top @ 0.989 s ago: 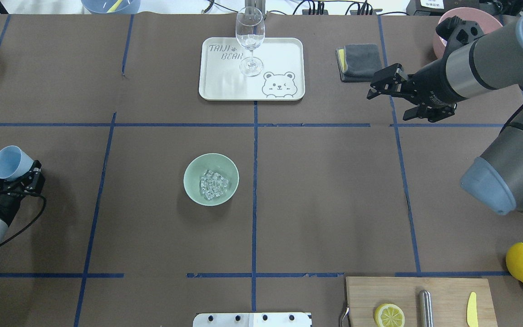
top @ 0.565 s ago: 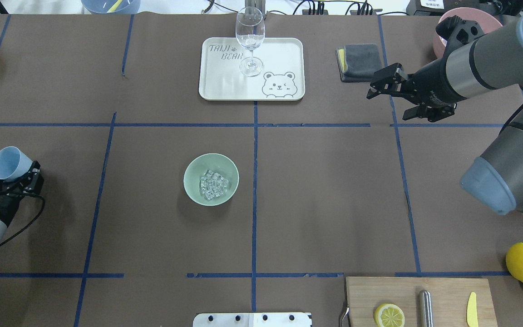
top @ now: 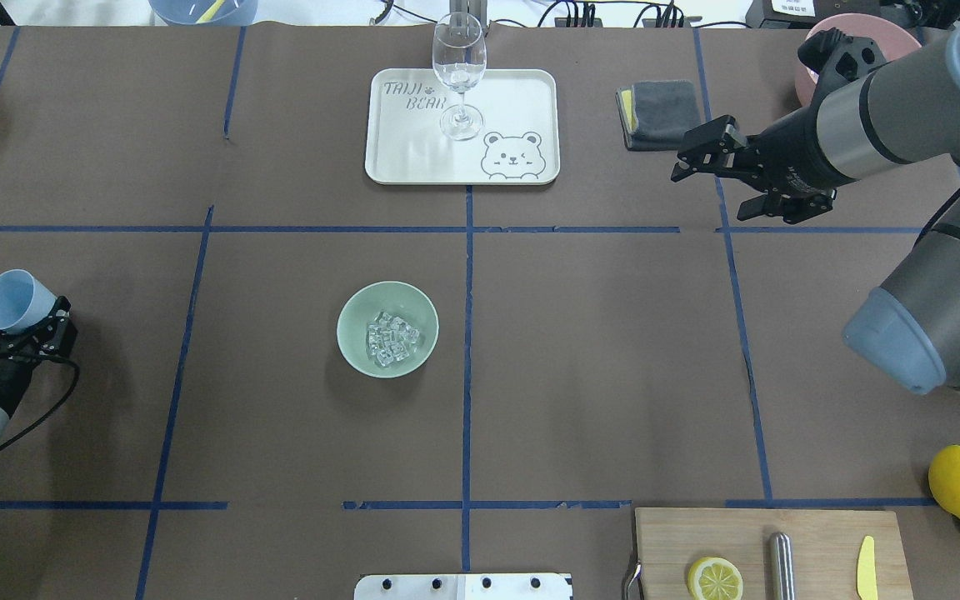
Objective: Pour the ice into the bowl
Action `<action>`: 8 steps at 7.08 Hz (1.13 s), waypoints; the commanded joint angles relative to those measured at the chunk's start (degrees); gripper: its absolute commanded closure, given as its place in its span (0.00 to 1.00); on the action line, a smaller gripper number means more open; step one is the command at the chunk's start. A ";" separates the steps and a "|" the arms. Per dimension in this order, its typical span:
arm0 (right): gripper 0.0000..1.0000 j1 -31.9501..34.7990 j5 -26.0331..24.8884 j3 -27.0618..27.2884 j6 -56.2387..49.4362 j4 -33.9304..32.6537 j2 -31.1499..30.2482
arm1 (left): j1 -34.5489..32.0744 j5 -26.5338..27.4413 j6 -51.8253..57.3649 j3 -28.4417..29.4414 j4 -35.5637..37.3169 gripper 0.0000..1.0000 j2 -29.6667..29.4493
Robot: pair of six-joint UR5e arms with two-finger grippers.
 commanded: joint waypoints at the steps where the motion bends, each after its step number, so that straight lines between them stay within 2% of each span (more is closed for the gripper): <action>1: 0.00 -0.02 0.01 -0.04 0.09 -0.03 0.13 | 0.00 -0.07 0.13 -0.04 0.00 0.00 0.34; 8: 0.00 0.07 0.54 -0.04 0.00 -0.03 0.22 | 0.09 0.64 -0.40 -0.83 -0.62 0.00 0.96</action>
